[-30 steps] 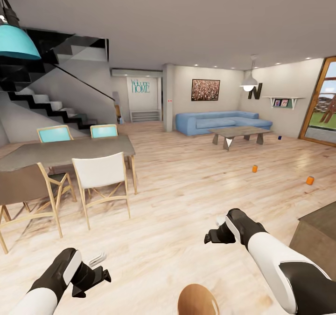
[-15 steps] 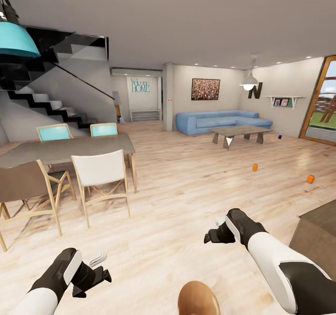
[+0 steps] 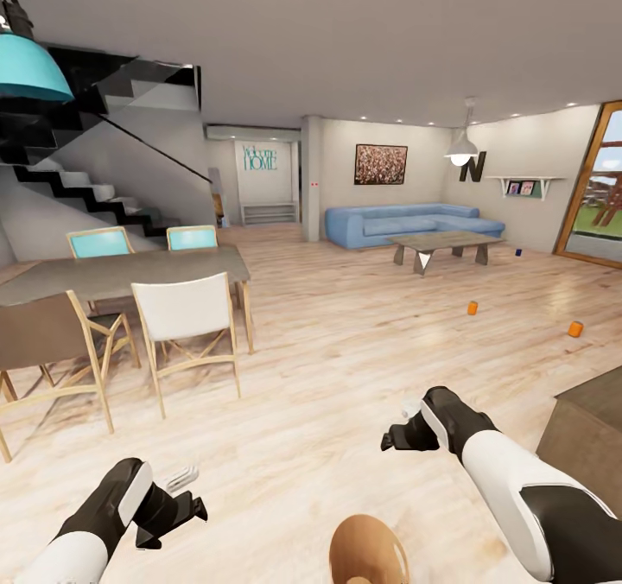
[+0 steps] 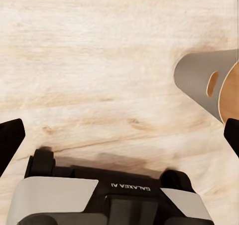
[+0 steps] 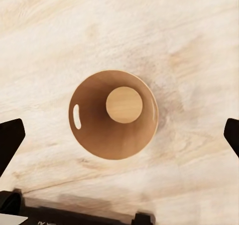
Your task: Put the three can of soda from the living room inside the tash can in the kitchen.
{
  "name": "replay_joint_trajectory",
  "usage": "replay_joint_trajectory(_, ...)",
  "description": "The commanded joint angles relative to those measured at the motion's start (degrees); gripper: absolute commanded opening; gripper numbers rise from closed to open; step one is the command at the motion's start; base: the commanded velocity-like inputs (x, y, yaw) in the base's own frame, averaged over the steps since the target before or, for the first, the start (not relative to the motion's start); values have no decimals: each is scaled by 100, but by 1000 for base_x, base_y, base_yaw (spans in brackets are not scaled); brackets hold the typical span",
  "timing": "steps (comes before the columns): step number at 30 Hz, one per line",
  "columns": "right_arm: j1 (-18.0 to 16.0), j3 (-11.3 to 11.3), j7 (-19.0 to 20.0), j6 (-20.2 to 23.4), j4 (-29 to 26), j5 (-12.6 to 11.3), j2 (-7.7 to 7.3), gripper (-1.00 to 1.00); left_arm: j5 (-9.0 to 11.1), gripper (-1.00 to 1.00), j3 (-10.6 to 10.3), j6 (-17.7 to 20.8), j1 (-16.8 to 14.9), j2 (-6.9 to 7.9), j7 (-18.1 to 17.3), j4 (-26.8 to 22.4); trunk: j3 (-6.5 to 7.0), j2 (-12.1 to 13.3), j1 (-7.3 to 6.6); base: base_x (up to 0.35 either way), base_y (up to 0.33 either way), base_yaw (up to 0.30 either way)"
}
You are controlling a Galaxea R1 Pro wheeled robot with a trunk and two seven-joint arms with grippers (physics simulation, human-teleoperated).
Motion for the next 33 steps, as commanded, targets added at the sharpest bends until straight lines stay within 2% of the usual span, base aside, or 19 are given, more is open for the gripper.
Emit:
replay_joint_trajectory(1,1,-2,0,1,0,-3,-4,100,-1,100,1,0,-18,0,-1,2,-18,-42,23,0,0,0)
replay_joint_trajectory(33,-1,1,0,-31,0,6,-54,100,30,100,10,0,-165,-30,7,-30,-593,-1325,725,0,0,0)
